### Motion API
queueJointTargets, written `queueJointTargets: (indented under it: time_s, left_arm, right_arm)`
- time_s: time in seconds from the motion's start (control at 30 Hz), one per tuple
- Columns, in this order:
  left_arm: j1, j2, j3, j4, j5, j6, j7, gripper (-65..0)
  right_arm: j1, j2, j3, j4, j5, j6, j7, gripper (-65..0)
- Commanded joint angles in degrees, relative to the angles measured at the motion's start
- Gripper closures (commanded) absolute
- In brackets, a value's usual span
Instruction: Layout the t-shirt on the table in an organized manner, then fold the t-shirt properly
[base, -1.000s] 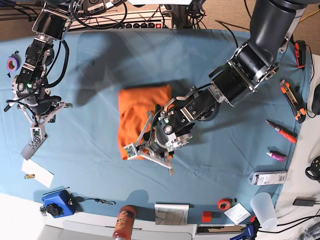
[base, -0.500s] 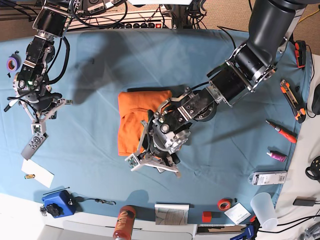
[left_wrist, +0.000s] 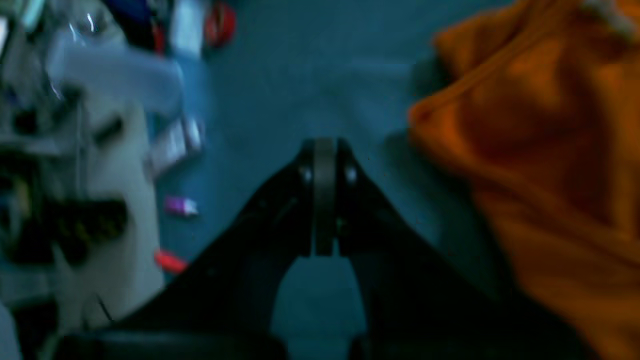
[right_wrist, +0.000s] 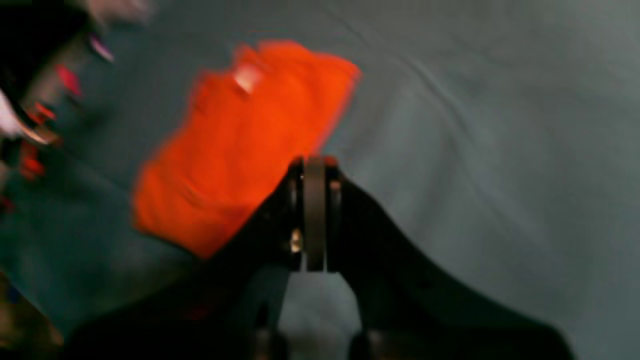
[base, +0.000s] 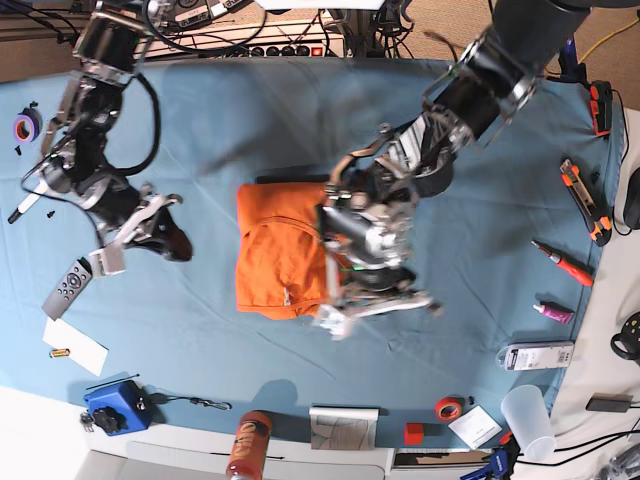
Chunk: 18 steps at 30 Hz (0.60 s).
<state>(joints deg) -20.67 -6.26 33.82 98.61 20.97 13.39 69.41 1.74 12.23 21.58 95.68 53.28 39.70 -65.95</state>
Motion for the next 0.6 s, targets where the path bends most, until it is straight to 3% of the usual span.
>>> queueJointTargets:
  time_s: [0.0,0.17,0.23,0.4,0.57]
  left_arm:
    - [-0.2,-0.7,-2.6,2.7,1.3,0.3,-0.9,0.0]
    - [6.4,-5.5,-11.8,10.0,-4.2,-0.9,-2.5,0.0]
    - [8.7,-7.5,-14.1,12.2,-6.2,-2.3,-2.9,0.0]
    - [14.1,-11.1,-16.9,15.7,-6.7,-2.8,-3.0,0.0]
    - [18.8,-12.2,-19.2,19.0,-6.7,-2.8,-3.0,0.0]
  right_arm:
    - [1.0,-0.6,-0.2,1.0,1.5,0.3,1.4,0.0]
    - [1.6,-4.3,-7.0,1.0,-0.7,0.3,2.1,0.0]
    - [2.5,-4.8,-10.9,0.9,-5.1,0.3,5.1,0.0]
    - [4.4,-6.6,-18.9,-0.6,-24.2,0.3,15.1,0.0]
    - [7.6,-8.6,-22.4,-12.3,-28.3,0.3,17.7,0.0]
